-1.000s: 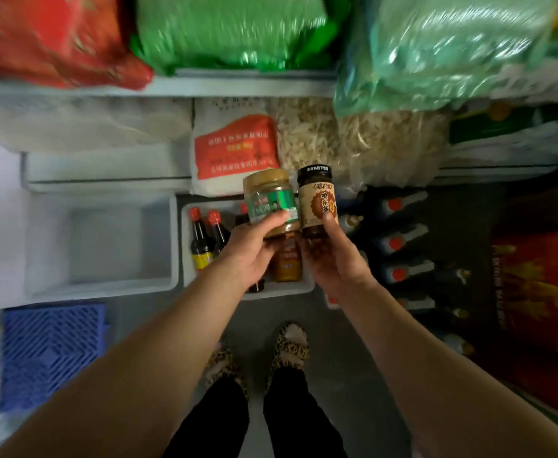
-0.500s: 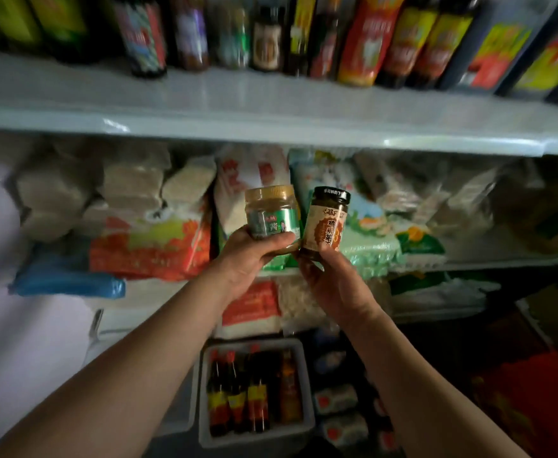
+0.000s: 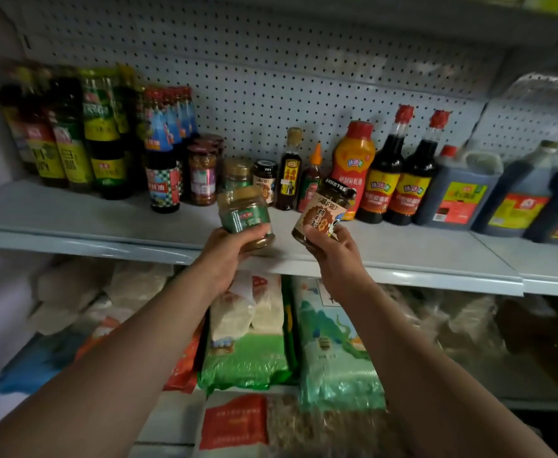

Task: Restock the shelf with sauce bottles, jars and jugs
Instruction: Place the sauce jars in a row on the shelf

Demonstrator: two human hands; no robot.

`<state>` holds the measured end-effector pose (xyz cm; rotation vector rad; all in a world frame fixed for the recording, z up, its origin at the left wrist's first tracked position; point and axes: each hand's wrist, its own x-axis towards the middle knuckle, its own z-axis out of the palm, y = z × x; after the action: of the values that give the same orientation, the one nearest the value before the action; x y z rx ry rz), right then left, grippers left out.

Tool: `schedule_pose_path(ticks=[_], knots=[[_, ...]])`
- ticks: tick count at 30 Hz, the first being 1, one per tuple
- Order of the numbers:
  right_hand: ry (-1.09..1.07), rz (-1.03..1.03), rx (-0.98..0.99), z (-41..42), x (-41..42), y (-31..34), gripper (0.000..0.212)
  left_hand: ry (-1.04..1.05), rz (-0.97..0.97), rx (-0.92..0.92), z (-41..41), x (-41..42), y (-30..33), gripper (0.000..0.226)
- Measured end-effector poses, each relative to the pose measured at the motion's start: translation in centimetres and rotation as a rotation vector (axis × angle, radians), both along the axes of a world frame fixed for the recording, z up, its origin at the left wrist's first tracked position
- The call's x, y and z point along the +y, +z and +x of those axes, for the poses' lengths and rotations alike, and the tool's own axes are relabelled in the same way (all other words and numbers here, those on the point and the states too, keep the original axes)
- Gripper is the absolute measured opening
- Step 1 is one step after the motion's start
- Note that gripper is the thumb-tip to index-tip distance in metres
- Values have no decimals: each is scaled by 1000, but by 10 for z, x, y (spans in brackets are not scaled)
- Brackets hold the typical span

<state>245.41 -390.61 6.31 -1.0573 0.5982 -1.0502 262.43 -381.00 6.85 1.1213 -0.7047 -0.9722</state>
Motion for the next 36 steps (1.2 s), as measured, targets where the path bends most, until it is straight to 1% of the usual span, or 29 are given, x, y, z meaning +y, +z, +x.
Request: schedule_pose_path(ticks=[2,4,5,7,8,11,13,15,17,20,22,24,26,28,31,34,36], knots=[[-23,-29,67,9,-17,0,44,42,4,14,10,-8,0,51],[-34,-95,203,16,-31,-4,44,101,34,-30,22,-16,-3,41],[-43,-131,289,19,-37,-7,44,117,47,-54,29,-20,-5,44],[-64,-202,438,26,-50,-12,47,142,87,-131,43,-31,-8,62],[-80,-240,500,29,-55,-12,51,158,106,-185,50,-37,-10,67],[-117,-365,681,42,-70,-13,59,203,139,-334,66,-55,-14,66],[-122,-461,784,51,-78,-15,59,198,173,-419,76,-66,-17,79],[-117,-533,860,60,-84,-16,56,173,209,-510,89,-77,-20,85],[-107,-557,906,69,-90,-18,52,148,239,-596,104,-87,-25,88],[-98,-548,976,80,-101,-17,55,128,276,-637,124,-99,-32,95],[-106,-502,994,88,-109,-18,67,112,286,-655,131,-104,-30,95],[-124,-415,972,97,-114,-20,82,79,291,-688,139,-110,-27,88],[-132,-380,976,104,-116,-21,87,102,286,-762,144,-115,-29,86],[-151,-386,997,110,-117,-24,90,145,308,-827,147,-118,-31,92],[-208,-424,1033,116,-119,-30,104,155,320,-850,150,-121,-36,105],[-250,-447,1043,117,-119,-32,100,160,310,-817,151,-124,-36,110],[-272,-473,1055,117,-115,-29,89,178,327,-807,151,-125,-37,106]])
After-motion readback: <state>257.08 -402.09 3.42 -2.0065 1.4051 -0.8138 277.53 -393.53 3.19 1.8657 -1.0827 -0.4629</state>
